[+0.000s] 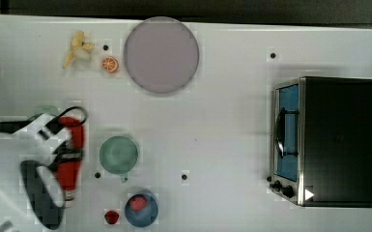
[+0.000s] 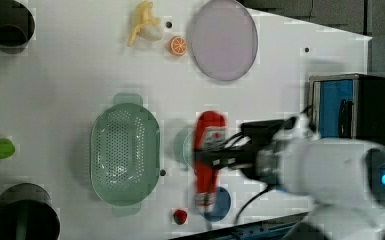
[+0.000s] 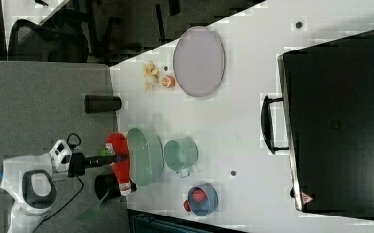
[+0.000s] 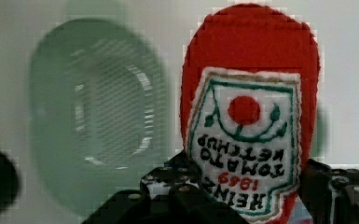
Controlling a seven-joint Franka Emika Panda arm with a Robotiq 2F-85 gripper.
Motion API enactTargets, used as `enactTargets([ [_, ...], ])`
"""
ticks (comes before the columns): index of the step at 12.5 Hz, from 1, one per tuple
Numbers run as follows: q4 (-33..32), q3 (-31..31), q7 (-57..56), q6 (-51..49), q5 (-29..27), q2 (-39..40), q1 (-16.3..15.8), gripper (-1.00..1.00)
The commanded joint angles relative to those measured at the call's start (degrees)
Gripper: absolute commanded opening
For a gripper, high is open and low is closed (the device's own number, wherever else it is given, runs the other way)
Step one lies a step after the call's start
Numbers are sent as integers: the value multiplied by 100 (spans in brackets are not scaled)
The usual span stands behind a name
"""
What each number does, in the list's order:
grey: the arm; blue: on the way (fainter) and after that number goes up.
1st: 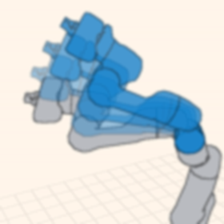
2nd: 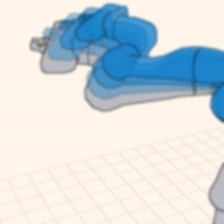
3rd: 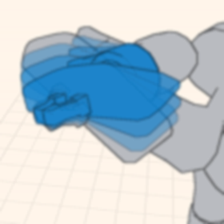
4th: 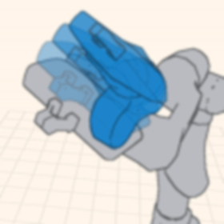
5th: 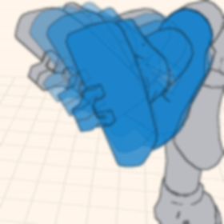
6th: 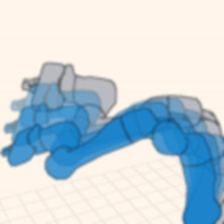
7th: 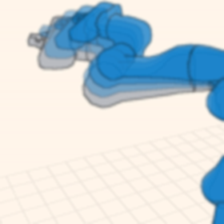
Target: Pick Ketchup from the table and place it in strainer.
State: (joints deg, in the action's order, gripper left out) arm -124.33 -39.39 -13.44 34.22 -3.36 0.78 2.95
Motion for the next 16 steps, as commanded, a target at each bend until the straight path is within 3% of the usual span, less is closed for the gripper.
enactTargets([
  [1,102,-291,1585,680,-63,468,-15,23],
  [4,97,-503,1826,1511,-53,1310,-113,23],
  [5,97,-502,1827,1793,-37,1580,-153,31],
  [8,93,-481,1837,2424,315,2258,-207,96],
  [9,93,-471,1840,2472,433,2387,-207,100],
  [12,98,-440,2162,2303,442,2206,-118,100],
  [16,166,-418,2663,954,436,1157,444,100],
])
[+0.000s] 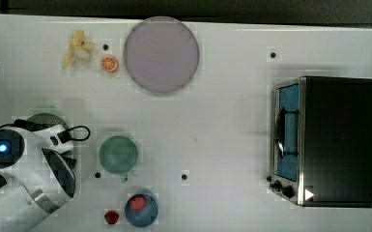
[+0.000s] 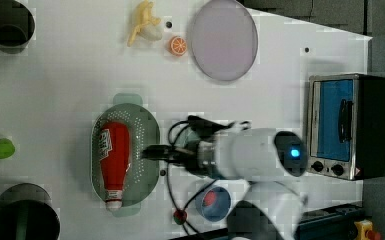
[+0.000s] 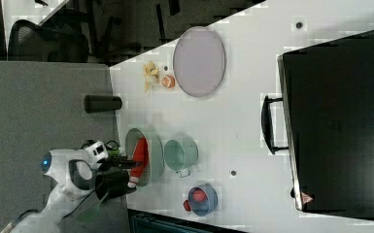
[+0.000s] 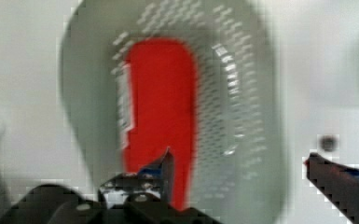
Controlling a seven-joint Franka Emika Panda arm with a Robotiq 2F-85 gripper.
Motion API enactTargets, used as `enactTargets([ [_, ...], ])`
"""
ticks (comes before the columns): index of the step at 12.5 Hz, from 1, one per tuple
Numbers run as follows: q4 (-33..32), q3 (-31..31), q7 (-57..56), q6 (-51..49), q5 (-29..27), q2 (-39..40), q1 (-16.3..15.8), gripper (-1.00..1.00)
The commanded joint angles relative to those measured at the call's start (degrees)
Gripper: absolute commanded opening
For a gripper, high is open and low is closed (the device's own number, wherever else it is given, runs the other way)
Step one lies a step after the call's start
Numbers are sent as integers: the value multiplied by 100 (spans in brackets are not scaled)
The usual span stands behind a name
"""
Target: Pick Ketchup from the table and place it in strainer.
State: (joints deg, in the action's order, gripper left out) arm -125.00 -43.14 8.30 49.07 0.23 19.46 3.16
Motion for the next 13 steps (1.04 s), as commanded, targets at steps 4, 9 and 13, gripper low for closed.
enactTargets([
  [4,439,264,458,-1705,15,-2038,1215,100],
  [9,814,1670,457,-2851,-215,-2994,1572,100],
  [13,1453,2559,368,-3658,-338,-3039,1572,100],
])
